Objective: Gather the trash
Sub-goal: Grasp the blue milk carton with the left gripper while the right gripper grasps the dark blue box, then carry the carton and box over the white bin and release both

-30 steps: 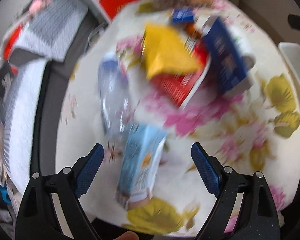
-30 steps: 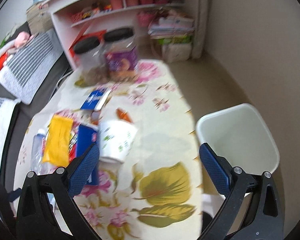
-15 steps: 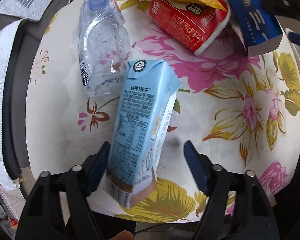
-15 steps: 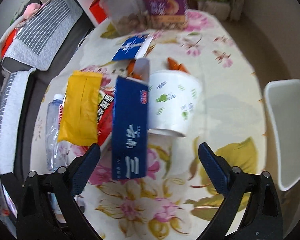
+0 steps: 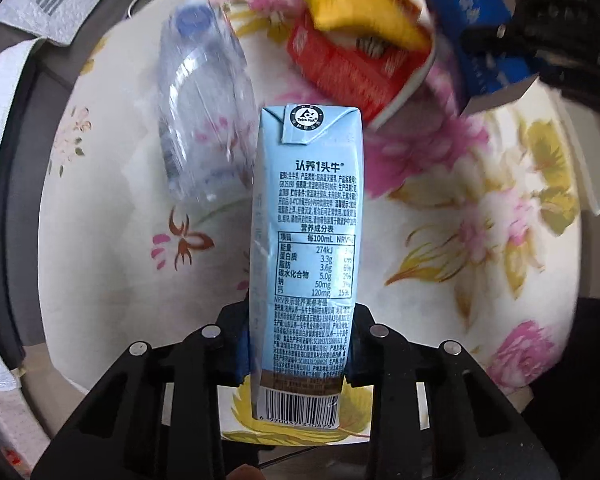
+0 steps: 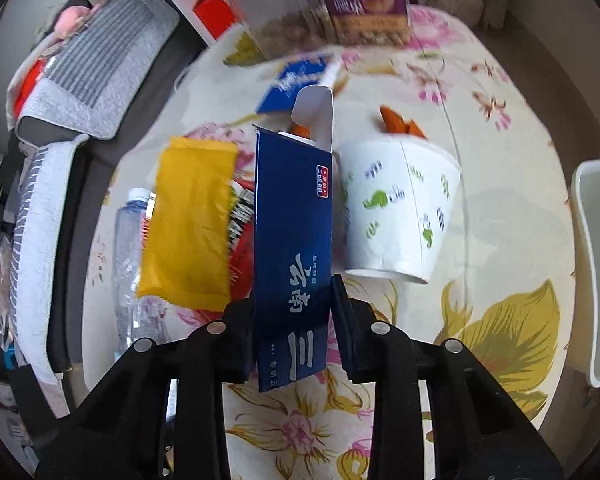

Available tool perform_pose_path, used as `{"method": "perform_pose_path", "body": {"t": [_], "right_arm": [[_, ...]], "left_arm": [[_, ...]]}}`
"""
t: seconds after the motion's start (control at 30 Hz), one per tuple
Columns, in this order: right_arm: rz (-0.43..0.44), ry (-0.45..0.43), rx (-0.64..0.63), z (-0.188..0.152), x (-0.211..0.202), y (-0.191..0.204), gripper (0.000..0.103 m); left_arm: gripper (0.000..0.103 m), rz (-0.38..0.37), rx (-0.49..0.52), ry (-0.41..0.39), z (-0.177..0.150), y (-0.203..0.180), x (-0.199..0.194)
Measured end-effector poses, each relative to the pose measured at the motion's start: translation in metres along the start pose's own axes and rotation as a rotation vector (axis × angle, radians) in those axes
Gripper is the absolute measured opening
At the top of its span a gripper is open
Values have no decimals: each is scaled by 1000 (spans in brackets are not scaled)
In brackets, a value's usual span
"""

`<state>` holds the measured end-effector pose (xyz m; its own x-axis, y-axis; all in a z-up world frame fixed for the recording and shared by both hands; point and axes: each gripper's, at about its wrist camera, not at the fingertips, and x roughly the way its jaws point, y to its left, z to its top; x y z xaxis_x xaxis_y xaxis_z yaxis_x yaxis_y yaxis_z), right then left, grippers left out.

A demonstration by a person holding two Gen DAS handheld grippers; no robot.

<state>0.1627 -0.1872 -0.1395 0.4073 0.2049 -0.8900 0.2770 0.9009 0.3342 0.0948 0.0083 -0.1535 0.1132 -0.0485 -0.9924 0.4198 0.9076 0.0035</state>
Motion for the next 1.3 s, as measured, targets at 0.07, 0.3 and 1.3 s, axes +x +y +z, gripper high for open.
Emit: {"method": "perform_pose_path", "body": {"t": [0.07, 0.3, 1.3], "right_arm": [[5, -26, -16, 1, -8, 1, 30], [19, -170, -70, 6, -47, 8, 30], [-175, -604, -81, -11, -147, -39, 30]], "left_arm": [[33, -24, -22, -58, 1, 2, -16], [33, -47, -113, -265, 28, 10, -59], [33, 95, -228, -782, 76, -73, -128]]}}
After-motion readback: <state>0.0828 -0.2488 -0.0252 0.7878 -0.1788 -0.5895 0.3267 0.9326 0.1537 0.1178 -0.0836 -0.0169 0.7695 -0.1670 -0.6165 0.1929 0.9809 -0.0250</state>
